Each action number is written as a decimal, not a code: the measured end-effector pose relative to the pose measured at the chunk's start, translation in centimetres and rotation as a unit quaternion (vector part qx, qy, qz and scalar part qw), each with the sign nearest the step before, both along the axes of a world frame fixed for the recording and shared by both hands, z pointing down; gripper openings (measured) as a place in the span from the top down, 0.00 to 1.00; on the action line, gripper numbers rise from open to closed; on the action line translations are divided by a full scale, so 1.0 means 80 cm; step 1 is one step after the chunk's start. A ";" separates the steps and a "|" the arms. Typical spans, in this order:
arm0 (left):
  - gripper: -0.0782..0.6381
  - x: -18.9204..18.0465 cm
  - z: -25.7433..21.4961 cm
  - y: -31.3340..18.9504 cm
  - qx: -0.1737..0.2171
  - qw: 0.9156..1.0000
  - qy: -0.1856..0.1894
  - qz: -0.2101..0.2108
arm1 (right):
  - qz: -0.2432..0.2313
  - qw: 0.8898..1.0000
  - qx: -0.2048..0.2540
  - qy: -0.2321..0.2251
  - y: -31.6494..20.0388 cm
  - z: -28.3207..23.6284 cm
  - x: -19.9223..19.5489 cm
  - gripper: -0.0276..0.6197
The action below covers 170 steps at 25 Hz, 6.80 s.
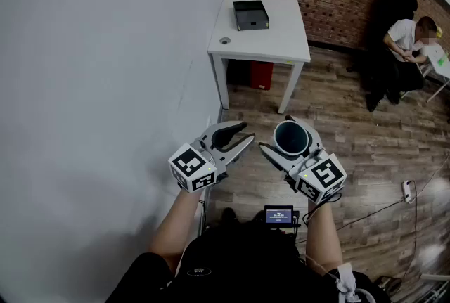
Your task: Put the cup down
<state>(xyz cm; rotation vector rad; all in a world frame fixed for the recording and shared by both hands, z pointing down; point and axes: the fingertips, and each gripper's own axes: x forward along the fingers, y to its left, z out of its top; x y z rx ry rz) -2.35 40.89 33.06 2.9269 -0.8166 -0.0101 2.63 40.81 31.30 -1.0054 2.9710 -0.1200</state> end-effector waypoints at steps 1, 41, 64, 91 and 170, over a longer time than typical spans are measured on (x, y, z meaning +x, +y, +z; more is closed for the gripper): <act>0.72 0.000 0.001 0.001 0.000 1.000 0.000 0.001 | 0.000 1.000 0.001 0.000 0.001 0.001 0.000 0.31; 0.72 0.083 0.022 -0.005 -0.006 1.000 -0.015 -0.016 | -0.029 1.000 -0.008 -0.005 -0.003 0.026 0.075 0.31; 0.72 0.108 0.053 -0.126 -0.020 1.000 -0.010 0.009 | -0.006 0.999 -0.035 0.005 -0.122 0.060 0.099 0.31; 0.72 0.035 0.031 -0.416 -0.011 0.999 0.016 0.044 | 0.051 0.997 -0.045 0.020 -0.384 0.050 0.022 0.31; 0.75 0.087 0.096 -0.827 -0.075 0.996 -0.020 -0.039 | -0.046 0.995 -0.085 -0.032 -0.836 0.100 0.084 0.31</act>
